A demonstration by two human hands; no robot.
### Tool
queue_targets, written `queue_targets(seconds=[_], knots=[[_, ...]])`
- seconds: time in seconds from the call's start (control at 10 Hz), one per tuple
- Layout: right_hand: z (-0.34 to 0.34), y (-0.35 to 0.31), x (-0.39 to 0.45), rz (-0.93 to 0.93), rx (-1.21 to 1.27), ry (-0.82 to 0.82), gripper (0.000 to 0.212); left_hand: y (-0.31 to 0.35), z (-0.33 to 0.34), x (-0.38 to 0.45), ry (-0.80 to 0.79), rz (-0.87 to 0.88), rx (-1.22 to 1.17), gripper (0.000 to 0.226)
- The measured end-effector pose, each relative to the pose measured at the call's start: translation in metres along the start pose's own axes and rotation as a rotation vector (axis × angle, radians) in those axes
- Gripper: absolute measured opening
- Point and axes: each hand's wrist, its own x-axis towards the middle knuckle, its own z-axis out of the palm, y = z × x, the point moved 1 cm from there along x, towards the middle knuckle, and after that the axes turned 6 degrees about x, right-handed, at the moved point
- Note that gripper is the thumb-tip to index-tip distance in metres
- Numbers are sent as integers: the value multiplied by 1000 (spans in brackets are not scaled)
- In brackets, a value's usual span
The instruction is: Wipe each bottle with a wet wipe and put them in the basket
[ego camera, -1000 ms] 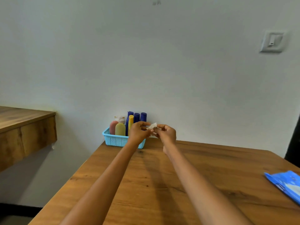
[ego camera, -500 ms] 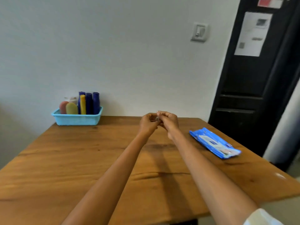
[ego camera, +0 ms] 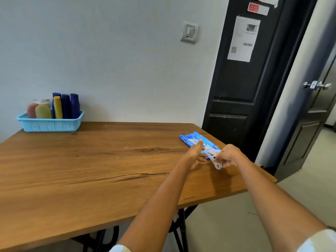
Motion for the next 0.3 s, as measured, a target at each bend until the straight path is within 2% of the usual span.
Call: queue_targets(seconds=[0.1,0.2,0.3], knots=[[-8,8,1,54,-77,-63,36,-6,10,-1,-52,-34,56,58],[-8,0,-3,43,-130,-58,35,-10,11,-4,-72,-54,97,62],[-1,-16,-2,-32,-215,-6,43,-7,5,-2,-26,-35,74,61]])
